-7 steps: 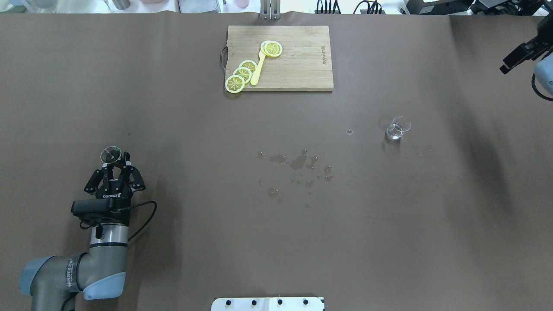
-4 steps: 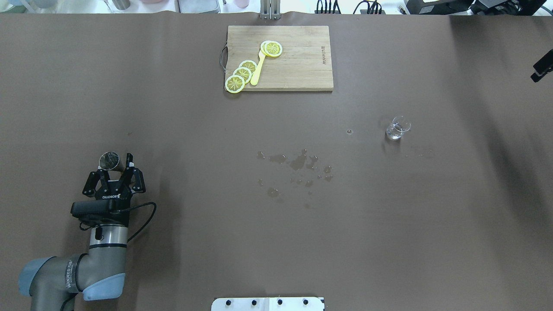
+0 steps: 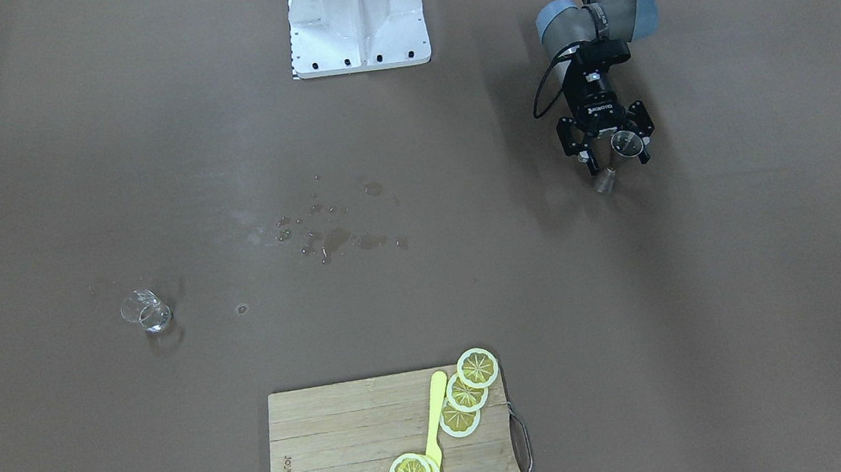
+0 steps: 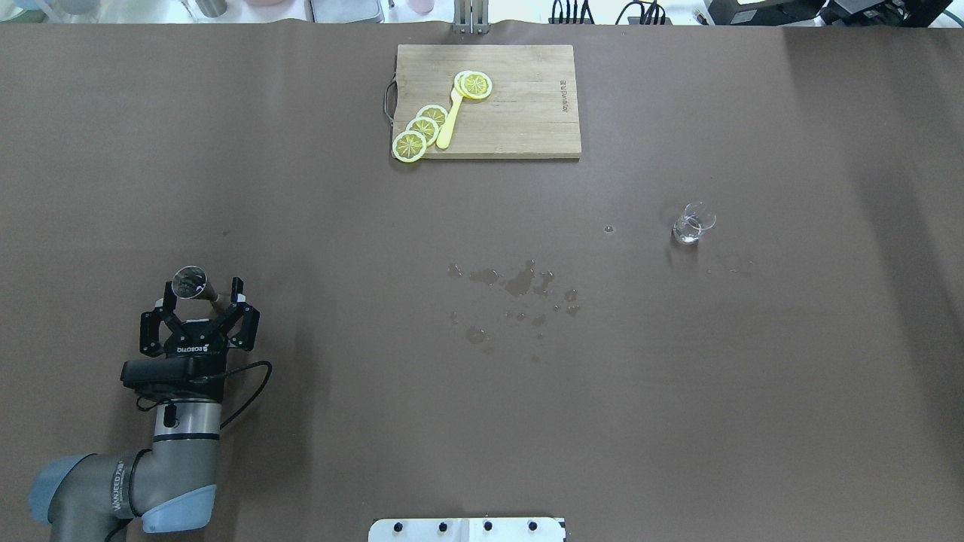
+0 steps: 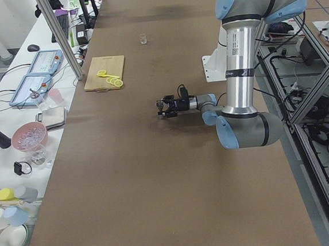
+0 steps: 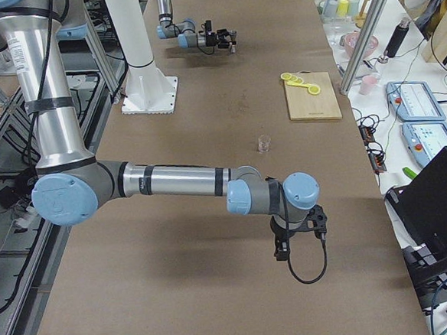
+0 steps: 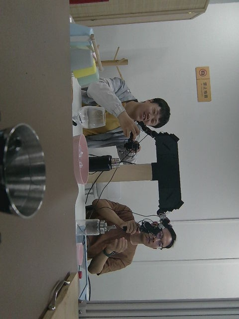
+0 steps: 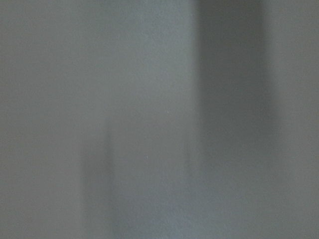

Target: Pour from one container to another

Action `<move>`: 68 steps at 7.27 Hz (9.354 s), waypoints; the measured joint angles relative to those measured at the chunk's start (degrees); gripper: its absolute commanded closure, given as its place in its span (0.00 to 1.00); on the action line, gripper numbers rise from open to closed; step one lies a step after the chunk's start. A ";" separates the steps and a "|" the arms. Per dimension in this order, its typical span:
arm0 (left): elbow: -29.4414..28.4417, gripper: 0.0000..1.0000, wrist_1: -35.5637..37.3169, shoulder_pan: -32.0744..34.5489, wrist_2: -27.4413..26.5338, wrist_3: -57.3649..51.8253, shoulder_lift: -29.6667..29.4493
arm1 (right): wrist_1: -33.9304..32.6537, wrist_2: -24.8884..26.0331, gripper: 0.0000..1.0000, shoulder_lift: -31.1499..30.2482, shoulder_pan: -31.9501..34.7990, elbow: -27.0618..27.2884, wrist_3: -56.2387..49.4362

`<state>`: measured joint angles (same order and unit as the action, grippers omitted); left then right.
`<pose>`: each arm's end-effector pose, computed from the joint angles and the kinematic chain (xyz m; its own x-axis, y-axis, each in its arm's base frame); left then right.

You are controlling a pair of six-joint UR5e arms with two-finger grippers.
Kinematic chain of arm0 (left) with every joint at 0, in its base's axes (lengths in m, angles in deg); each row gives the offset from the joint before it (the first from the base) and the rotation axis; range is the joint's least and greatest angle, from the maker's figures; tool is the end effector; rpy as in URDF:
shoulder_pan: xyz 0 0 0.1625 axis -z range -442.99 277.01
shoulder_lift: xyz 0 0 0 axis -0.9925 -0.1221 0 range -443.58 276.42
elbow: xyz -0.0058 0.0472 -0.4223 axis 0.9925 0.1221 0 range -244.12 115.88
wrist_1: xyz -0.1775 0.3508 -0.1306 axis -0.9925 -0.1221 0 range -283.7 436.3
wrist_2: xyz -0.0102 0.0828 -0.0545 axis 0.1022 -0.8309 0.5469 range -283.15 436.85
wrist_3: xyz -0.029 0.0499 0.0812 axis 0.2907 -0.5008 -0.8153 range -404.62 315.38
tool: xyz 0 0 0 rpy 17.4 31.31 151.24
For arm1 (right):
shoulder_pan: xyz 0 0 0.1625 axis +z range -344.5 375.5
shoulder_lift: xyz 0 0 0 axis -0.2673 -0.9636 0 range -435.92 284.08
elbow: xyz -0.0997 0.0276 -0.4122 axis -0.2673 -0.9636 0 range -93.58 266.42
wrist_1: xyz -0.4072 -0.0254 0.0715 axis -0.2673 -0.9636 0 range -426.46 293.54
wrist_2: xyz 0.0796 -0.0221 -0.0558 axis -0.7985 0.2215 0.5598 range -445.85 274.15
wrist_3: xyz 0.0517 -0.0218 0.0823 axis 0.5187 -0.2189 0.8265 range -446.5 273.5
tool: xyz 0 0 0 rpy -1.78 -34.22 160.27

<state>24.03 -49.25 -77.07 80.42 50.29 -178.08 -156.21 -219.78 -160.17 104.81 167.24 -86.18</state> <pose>0.4807 -0.2838 0.5112 0.7257 -0.0805 -0.6833 0.6849 -0.0086 0.7285 0.0579 -0.5303 0.6860 0.7207 0.0353 0.6923 0.0082 0.9982 -0.0594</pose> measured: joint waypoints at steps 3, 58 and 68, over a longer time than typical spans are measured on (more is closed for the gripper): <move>3.49 0.01 -0.24 -1.75 -1.77 0.04 3.10 | 0.06 1.69 0.00 -4.00 0.57 3.74 -0.03; 13.13 0.01 31.17 82.36 127.68 -82.25 14.75 | -0.35 1.91 0.00 -12.38 2.23 16.41 -2.13; 12.82 0.01 31.59 82.02 127.79 -82.47 14.44 | -0.52 1.83 0.00 -10.52 2.20 14.58 -1.99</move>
<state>36.85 -17.67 4.95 208.21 -32.18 -163.63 -156.72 -217.95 -170.69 107.01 181.82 -88.17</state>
